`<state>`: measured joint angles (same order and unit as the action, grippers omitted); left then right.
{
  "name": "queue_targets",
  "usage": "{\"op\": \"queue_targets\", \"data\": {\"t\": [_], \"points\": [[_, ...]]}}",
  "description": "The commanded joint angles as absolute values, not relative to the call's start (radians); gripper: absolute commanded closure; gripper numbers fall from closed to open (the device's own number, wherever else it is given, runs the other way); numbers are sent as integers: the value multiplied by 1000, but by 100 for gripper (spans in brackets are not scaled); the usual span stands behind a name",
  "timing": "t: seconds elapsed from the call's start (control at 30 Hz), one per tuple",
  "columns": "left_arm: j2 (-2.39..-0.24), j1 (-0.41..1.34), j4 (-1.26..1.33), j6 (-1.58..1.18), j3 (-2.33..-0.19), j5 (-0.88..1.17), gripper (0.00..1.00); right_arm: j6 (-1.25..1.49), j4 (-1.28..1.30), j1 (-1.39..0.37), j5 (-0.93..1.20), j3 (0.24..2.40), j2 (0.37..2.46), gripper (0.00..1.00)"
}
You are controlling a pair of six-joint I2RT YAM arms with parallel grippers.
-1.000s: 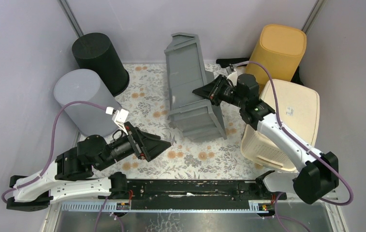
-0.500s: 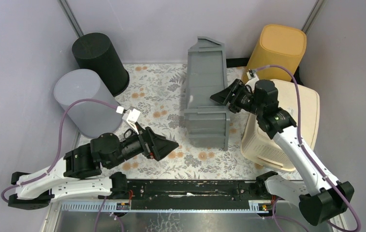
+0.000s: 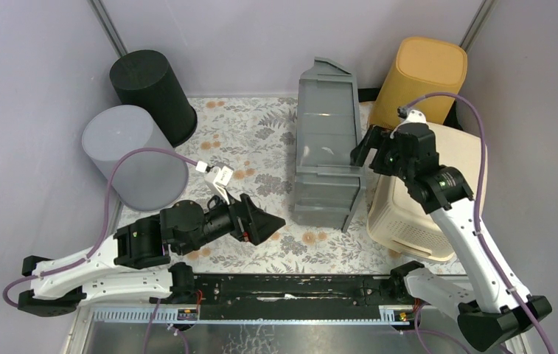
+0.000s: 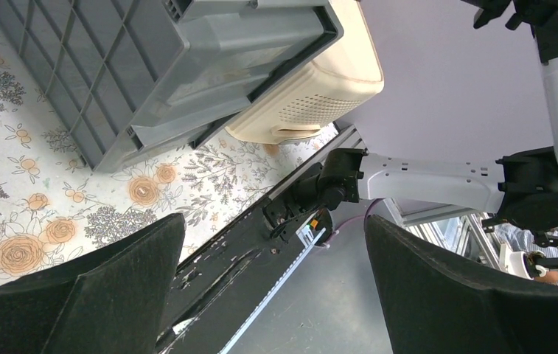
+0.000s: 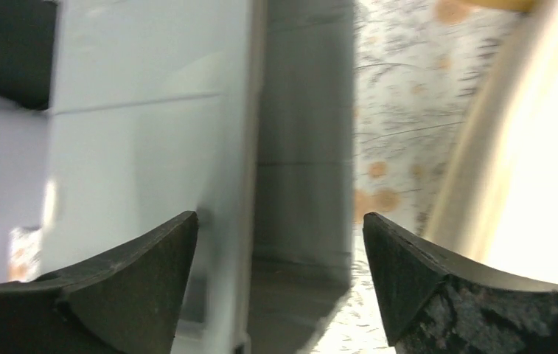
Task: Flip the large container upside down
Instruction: Turn the container upside down at the center of the board.
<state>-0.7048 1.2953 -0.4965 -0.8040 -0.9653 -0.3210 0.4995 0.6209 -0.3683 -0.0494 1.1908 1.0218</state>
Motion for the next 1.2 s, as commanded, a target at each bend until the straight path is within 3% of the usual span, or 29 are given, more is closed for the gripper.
{"op": "queue_targets", "data": {"t": [0.0,0.07,0.33,0.6,0.93,1.17], "points": [[-700,1300,-422,-777,-954,-319,0,384,771,-361,-328,1223,987,8],[-696,1301,-422,-776,-952,-316,0,395,795,-362,-369,1219,949,0],[-683,1301,-414,-761,-947,-310,0,438,908,-361,-296,1173,859,1],[-644,1301,-427,-760,-937,-305,0,459,822,-362,-84,1159,774,1],[-605,1300,-432,-761,-918,-307,0,548,938,-361,-315,1274,654,1],[-601,1301,-394,-764,-896,-270,0,659,1057,-362,-497,1214,611,1]]}}
